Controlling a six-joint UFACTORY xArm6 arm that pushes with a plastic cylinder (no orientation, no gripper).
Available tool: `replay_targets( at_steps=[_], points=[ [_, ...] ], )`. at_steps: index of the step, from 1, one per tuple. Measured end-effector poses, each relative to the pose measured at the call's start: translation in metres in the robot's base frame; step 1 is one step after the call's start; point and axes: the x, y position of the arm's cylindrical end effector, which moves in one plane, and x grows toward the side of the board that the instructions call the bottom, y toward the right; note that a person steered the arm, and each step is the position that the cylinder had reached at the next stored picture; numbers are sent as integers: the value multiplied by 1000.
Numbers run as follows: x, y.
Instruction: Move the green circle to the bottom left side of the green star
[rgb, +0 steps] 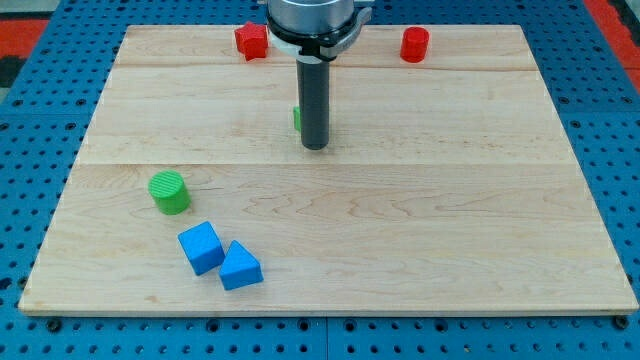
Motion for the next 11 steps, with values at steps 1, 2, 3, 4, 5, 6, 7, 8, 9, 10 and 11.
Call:
replay_targets(
  at_steps=[1,2,3,4,5,6,7,8,9,10,11],
  points=[
    [52,-14],
    [11,-61],
    [-10,-134],
    [29,-206],
    [84,-231],
    [80,-186],
    [58,-141],
    [35,-125],
    [36,-120],
    [34,-123],
    [34,-97]
  ],
)
